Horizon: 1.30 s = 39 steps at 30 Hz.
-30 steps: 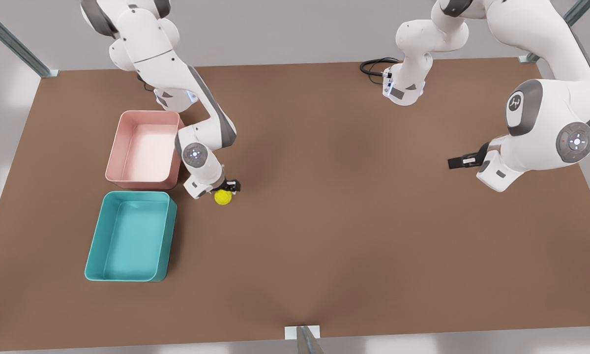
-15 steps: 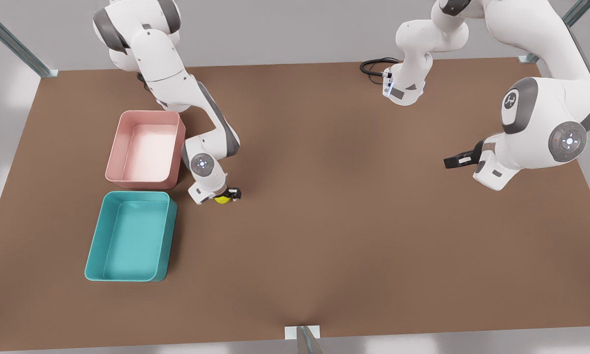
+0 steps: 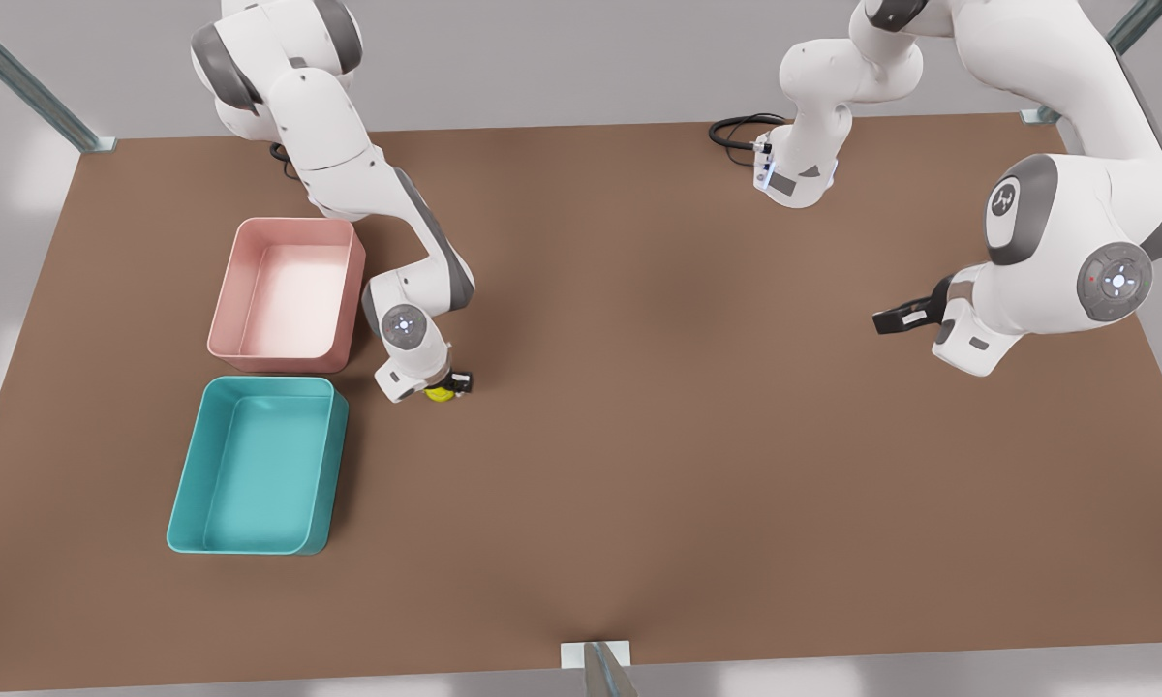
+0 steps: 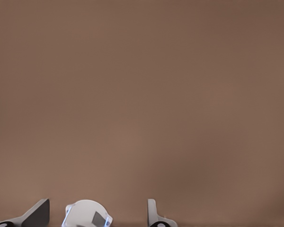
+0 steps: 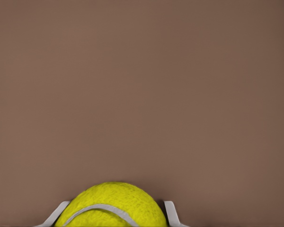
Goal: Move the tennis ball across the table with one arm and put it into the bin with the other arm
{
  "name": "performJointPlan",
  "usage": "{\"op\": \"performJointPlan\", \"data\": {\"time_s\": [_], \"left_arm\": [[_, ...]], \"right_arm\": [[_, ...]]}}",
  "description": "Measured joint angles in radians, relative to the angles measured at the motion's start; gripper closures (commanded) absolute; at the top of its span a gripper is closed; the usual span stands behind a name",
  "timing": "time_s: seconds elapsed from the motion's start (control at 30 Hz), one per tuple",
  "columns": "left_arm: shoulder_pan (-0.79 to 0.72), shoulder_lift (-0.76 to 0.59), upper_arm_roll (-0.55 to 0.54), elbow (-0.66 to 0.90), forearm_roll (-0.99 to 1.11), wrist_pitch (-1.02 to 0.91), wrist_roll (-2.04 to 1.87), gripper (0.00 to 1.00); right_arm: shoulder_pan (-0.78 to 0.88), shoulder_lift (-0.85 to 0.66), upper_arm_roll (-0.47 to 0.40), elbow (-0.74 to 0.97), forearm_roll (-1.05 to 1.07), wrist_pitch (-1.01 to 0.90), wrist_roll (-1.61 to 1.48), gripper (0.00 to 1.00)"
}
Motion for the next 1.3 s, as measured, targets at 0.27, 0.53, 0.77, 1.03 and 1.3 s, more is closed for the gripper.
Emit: {"op": "performJointPlan", "data": {"time_s": [0.27,0.53,0.77,1.03,1.3], "left_arm": [[0.000,0.001,0.000,0.000,0.000,-0.002,-0.014,0.00],[0.005,-0.003,0.001,0.000,-0.001,-0.021,-0.023,0.00],[0.008,-0.001,0.001,0.000,-0.002,-0.027,-0.029,0.00],[0.011,-0.003,0.002,0.001,0.001,-0.029,-0.032,0.00],[0.009,-0.001,0.001,0.001,0.001,-0.028,-0.034,0.00]], "right_arm": [[-0.052,-0.089,-0.011,0.119,0.010,-0.053,-0.035,0.42],[-0.428,-0.041,-0.061,0.346,-0.001,-0.278,-0.315,0.42],[-0.459,-0.008,-0.075,0.349,-0.013,-0.357,-0.513,0.00],[-0.418,-0.182,-0.065,0.476,0.001,-0.573,-0.588,0.00],[-0.408,-0.342,-0.078,0.701,-0.056,-0.957,-0.519,0.00]]}}
